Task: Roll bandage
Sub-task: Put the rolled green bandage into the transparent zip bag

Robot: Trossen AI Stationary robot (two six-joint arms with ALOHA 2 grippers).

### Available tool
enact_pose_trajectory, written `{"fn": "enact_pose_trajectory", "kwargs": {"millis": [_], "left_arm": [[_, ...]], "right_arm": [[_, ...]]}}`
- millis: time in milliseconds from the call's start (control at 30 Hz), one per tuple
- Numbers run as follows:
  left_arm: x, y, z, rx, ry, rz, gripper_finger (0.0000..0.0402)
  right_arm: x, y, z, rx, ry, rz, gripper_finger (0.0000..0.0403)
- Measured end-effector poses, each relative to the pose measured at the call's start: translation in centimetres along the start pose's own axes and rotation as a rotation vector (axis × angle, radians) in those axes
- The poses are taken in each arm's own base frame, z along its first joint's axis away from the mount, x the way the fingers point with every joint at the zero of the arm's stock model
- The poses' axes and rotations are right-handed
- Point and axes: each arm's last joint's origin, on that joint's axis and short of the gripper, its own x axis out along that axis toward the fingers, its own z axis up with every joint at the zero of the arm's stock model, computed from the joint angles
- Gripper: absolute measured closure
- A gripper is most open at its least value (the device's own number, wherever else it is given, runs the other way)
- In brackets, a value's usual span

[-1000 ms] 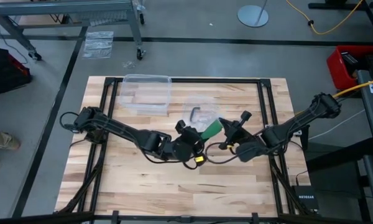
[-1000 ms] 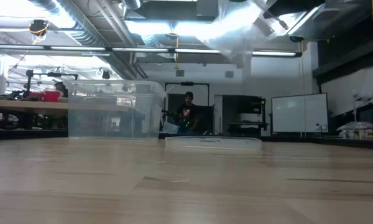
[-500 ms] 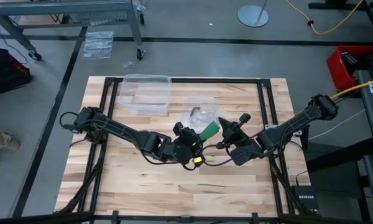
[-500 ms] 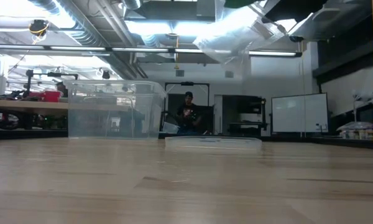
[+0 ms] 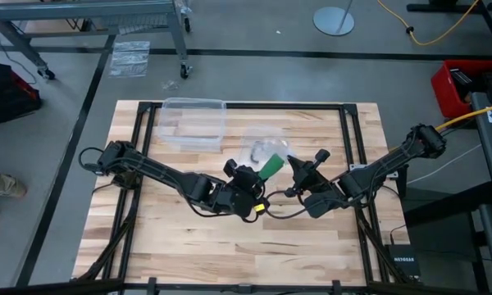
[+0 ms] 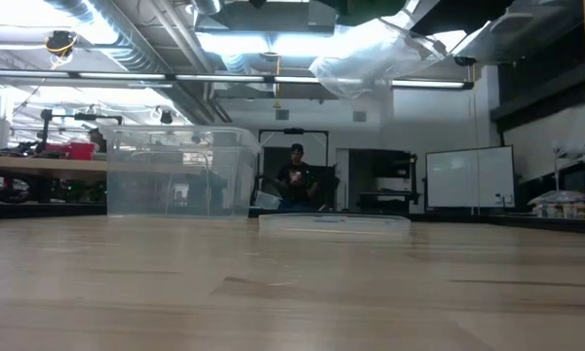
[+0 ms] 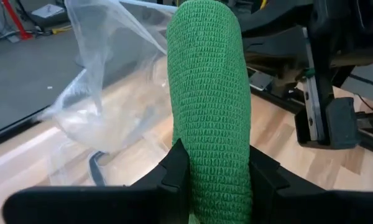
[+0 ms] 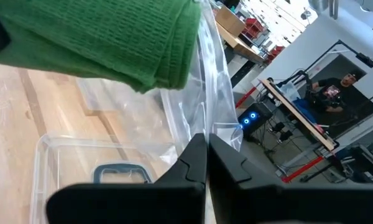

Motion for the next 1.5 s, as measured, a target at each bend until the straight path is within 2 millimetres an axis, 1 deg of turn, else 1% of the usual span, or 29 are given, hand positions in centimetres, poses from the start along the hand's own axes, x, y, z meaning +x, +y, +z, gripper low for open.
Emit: {"fn": "enact_pose_trajectory", "kwargs": {"millis": [167,400,733,967,1100,1300,1500], "left_arm": [[0.4,0.3,0.2,-0.034,0.000,0.015,0.0320],[1.3,1.0,0.6,-0.068,0.001,0.035,0.0320],[1.5,1.1,0.6,-0.078,0.023,0.012,0.0320],[1.7,1.2,0.7,-0.104,0.023,0.018,0.0320],[1.9,1.4,0.8,-0.157,0.019,0.022,0.0320],[2.0,1.5,0.9,-0.210,0.019,0.026,0.0320],[2.5,1.8,1.1,-0.357,0.013,0.037,0.0320]], "right_arm": [[0.0,0.0,0.0,0.002,0.000,0.000,0.0398],[0.0,0.0,0.4,0.050,-0.013,0.007,0.0398],[0.0,0.1,0.7,0.082,-0.023,0.017,0.0398],[-0.1,0.3,1.7,0.077,-0.062,0.087,0.0398],[-0.1,0.4,1.7,0.071,-0.064,0.123,0.0398],[0.1,1.4,1.4,0.037,-0.054,0.168,0.0398],[0.5,3.6,0.8,-0.015,-0.036,0.274,0.0398]]}}
